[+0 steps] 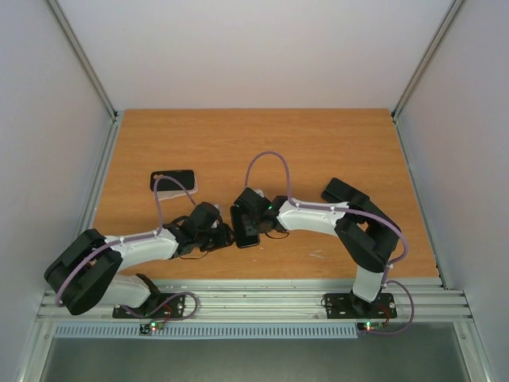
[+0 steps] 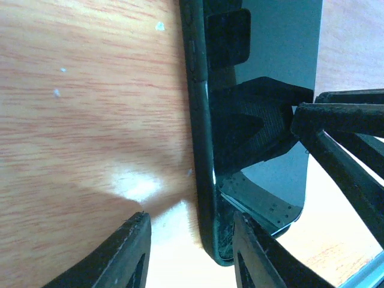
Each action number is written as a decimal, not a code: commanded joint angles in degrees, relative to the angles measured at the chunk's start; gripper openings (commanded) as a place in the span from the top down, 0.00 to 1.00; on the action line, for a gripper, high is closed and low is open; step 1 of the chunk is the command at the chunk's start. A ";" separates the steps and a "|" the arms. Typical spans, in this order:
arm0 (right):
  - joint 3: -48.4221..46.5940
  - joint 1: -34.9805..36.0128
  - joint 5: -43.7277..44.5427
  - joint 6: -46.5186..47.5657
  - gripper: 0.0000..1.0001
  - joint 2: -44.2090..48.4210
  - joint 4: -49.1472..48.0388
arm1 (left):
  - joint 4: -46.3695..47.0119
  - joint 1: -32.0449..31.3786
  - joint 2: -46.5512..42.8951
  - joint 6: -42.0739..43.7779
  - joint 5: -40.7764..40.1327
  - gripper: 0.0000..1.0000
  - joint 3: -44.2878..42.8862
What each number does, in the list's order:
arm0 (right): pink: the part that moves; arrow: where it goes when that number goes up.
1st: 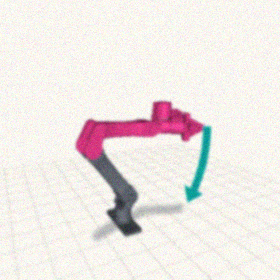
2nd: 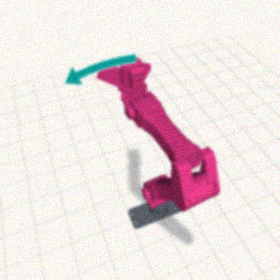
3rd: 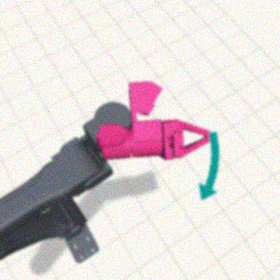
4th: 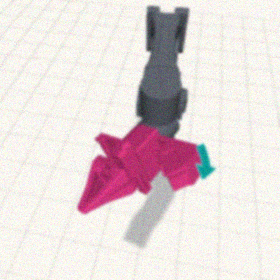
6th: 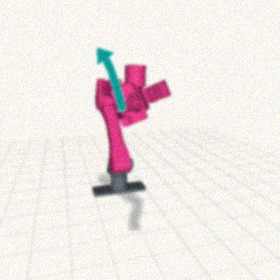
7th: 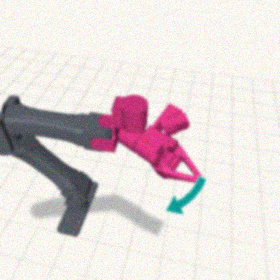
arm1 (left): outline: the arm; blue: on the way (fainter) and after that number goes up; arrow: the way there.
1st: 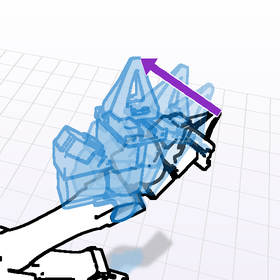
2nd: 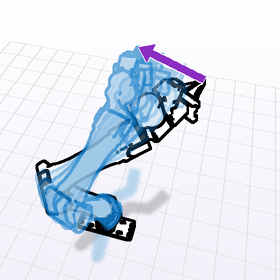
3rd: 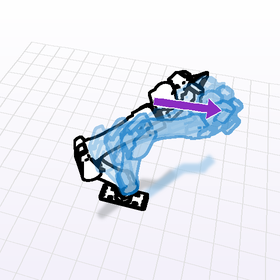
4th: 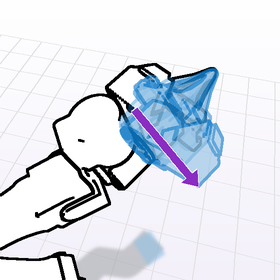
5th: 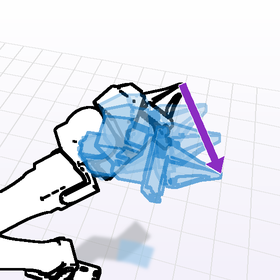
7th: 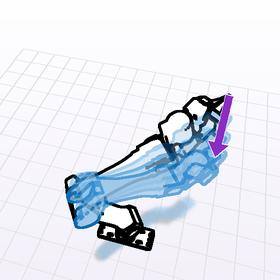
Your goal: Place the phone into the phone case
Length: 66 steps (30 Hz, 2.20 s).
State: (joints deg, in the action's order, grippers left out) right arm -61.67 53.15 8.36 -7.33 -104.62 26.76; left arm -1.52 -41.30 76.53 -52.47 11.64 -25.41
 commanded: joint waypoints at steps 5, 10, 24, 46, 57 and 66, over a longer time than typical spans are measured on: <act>5.90 -0.76 -1.64 3.45 0.77 -1.28 6.90 | -3.59 1.90 0.90 2.51 2.24 0.57 -3.03; 8.87 -0.76 -4.80 2.93 0.78 1.56 7.87 | -4.03 1.77 4.20 3.48 3.84 0.59 -4.57; 7.54 -0.76 -7.04 2.01 0.86 -4.57 13.50 | -2.89 -1.05 10.86 2.99 4.08 0.66 -6.64; 2.06 -6.13 -4.69 4.76 0.84 -13.06 14.80 | -6.53 2.04 10.54 5.14 1.21 0.52 -8.60; 10.31 -3.50 -11.89 4.52 0.81 -2.65 15.68 | -8.67 0.77 13.28 6.55 1.77 0.59 -9.30; 11.30 -0.92 -13.57 3.60 0.82 -3.44 15.87 | -8.45 -1.40 12.88 5.62 1.05 0.58 -8.76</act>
State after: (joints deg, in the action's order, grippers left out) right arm -56.60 49.93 -7.03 -3.68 -100.75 29.89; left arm -6.13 -41.04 86.63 -47.09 13.45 -35.86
